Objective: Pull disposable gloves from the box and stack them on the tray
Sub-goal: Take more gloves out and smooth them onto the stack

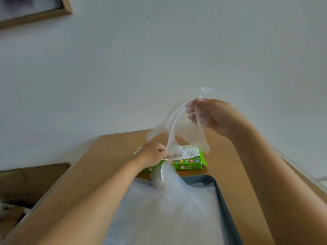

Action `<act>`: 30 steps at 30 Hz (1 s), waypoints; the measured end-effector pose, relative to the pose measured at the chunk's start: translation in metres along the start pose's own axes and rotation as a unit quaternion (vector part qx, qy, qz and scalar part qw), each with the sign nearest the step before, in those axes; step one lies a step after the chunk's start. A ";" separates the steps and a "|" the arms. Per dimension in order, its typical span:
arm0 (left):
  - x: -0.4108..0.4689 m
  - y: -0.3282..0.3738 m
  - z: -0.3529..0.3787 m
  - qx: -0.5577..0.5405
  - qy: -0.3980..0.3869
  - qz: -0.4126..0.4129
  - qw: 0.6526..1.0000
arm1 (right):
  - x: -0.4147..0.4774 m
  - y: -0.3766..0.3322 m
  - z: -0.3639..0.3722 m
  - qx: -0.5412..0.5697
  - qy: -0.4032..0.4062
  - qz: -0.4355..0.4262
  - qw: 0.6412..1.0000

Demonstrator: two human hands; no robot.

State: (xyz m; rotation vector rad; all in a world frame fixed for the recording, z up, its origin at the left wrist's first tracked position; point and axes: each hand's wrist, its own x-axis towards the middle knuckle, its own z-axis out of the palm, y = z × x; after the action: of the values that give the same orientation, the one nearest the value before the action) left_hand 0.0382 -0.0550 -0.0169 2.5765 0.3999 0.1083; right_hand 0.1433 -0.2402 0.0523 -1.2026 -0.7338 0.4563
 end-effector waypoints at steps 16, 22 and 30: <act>-0.117 0.041 -0.040 -0.439 -0.257 0.169 0.844 | -0.103 -0.026 0.049 -0.035 -0.329 0.127 0.935; -0.141 0.036 -0.032 -0.452 -0.229 0.125 0.853 | -0.128 -0.026 0.056 -0.063 -0.295 0.178 0.937; -0.161 0.019 -0.035 -0.479 -0.192 0.057 0.855 | -0.144 -0.018 0.071 -0.225 -0.149 0.112 0.956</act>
State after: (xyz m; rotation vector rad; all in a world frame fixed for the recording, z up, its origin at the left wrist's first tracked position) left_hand -0.1152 -0.1023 0.0230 1.5648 0.0051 -0.1394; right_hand -0.0087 -0.2951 0.0437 -1.6773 -1.0001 0.6936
